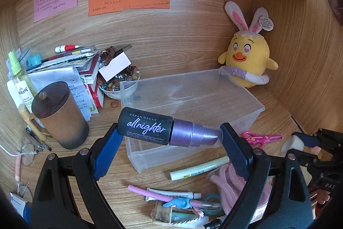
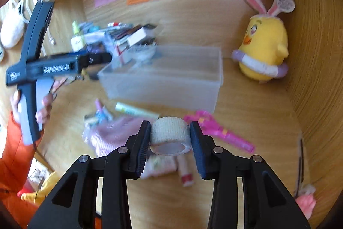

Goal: Organize objects
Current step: 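Carry both items into the clear box and open both grippers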

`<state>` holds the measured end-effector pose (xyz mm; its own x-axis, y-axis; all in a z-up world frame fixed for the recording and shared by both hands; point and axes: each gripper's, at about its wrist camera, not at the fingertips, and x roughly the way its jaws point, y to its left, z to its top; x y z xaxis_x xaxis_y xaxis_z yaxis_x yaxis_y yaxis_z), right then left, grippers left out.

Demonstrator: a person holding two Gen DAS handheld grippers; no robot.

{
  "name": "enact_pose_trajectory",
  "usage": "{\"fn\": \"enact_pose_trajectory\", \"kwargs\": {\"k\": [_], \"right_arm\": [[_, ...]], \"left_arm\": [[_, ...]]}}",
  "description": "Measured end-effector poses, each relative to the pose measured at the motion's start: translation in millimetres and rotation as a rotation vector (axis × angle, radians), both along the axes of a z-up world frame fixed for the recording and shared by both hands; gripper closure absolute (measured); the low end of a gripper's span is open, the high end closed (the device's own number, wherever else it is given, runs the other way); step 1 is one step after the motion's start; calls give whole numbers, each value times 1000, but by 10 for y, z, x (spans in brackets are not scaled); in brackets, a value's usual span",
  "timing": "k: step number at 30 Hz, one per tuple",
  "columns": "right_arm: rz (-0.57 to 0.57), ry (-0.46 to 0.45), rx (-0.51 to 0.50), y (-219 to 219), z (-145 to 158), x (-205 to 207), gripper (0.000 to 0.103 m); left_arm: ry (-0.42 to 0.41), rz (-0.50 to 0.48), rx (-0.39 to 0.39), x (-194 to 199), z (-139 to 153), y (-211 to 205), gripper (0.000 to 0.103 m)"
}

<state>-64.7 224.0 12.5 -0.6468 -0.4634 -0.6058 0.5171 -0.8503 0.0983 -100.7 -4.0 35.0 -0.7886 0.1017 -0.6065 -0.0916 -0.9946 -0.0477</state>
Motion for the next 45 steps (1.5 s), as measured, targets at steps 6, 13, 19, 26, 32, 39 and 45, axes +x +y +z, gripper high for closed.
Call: {"fn": "enact_pose_trajectory", "kwargs": {"k": [6, 13, 19, 26, 32, 39, 45], "right_arm": [[-29, 52, -7, -195, 231, -506, 69], [-38, -20, 39, -424, 144, -1117, 69], [-16, -98, 91, -608, -86, -1382, 69], [-8, -107, 142, -734, -222, -1439, 69], [-12, -106, 166, -781, -220, -1445, 68], [-22, -90, 138, -720, -129, -1377, 43], [-16, -39, 127, -588, 24, -1188, 31]], "left_arm": [[-39, -7, -10, -295, -14, 32, 12], [-143, -21, -7, -619, -206, 40, 12], [-217, -31, -6, -806, -366, 4, 12], [-257, -49, -26, -879, -458, 24, 12], [-265, -55, -28, -880, -435, 11, 11], [-217, -59, -54, -745, -284, 42, 7], [-141, -49, -81, -455, -94, -15, 4]]}}
